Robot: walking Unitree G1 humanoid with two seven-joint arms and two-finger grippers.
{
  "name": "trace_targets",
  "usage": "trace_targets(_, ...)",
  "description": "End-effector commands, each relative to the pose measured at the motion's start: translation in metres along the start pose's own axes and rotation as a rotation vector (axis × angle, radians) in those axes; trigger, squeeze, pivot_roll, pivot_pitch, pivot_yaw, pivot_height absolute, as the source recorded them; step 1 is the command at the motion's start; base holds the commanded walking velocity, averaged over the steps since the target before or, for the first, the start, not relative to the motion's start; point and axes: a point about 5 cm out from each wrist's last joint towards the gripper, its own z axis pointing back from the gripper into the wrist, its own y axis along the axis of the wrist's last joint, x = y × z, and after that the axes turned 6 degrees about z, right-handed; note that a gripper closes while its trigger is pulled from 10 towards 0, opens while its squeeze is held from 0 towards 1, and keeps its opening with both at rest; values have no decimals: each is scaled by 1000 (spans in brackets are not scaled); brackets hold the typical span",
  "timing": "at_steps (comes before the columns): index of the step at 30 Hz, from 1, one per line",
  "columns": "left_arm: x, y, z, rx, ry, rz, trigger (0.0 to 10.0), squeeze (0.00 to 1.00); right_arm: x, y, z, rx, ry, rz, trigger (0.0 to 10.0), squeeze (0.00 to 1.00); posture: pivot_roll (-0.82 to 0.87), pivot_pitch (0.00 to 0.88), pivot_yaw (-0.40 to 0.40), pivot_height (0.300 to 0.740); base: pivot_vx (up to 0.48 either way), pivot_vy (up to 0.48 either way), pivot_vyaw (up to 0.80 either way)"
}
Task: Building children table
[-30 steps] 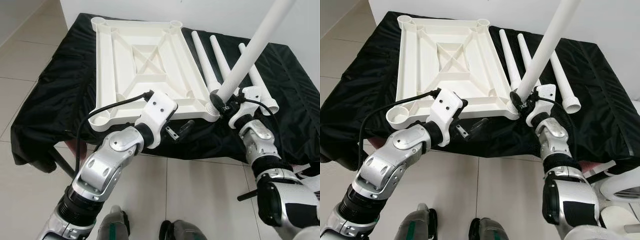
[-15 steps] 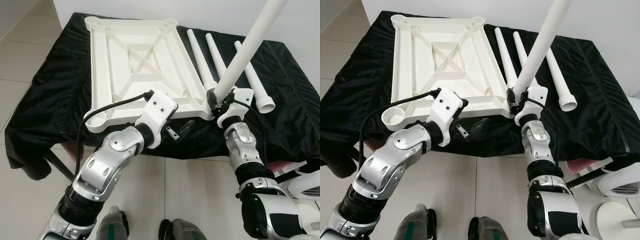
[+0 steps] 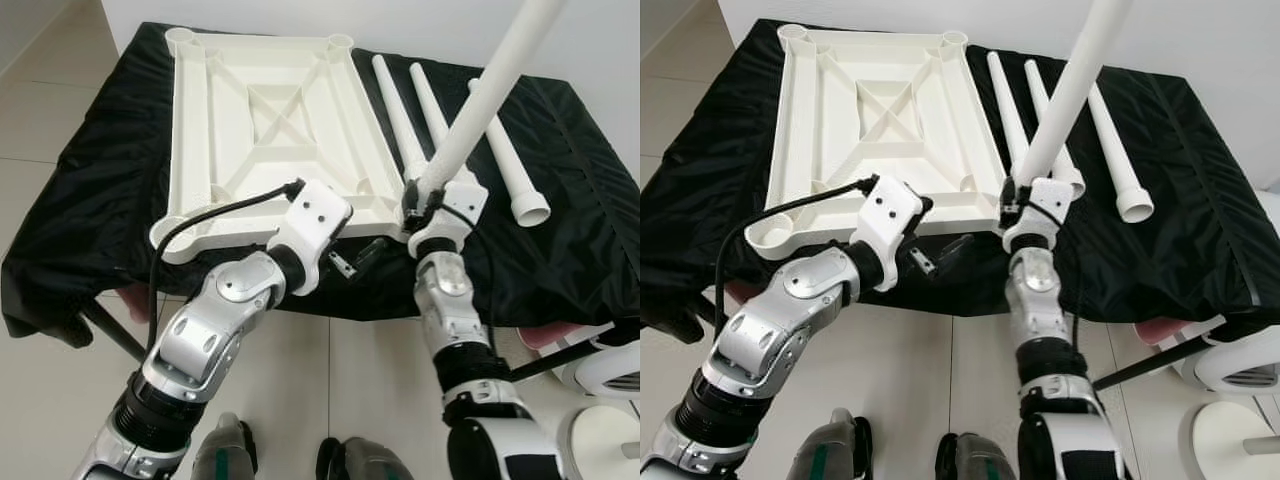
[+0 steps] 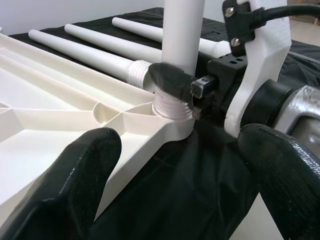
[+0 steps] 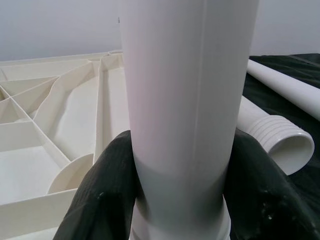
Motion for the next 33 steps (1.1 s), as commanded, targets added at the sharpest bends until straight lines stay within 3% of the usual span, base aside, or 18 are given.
trace_targets(1,3,-1,-1,2,-18,-5,10000,0,-2,0,2,-5,-19,-19,10000,0,113,47,-94,740,0,0,0)
trace_targets(8,3,0,-1,2,-18,-8,10000,0,-4,1,2,-7,-12,-29,10000,0,118,43,-96,740,0,0,0)
trace_targets(9,3,0,-1,2,-17,-9,10000,0,-4,1,3,-13,-7,-42,10000,1000,119,44,-97,740,0,0,0)
trace_targets(23,3,-1,0,-2,-18,-6,10000,0,5,2,6,-17,22,-24,10000,1000,119,54,-100,740,0,0,0)
trace_targets(24,3,-1,0,-3,-18,-6,10000,0,7,2,6,-20,54,-20,10000,369,118,56,-99,740,0,0,0)
trace_targets(25,3,-1,0,-3,-18,-6,10000,0,7,2,6,-20,54,-20,10000,369,118,56,-99,740,0,0,0)
trace_targets(26,3,-1,1,-3,-18,-6,10000,0,9,1,6,-18,92,-7,10000,0,115,60,-97,740,0,0,0)
trace_targets(33,3,-1,1,-5,-19,-8,10000,0,19,1,3,-21,201,2,10000,0,111,65,-95,740,0,0,0)
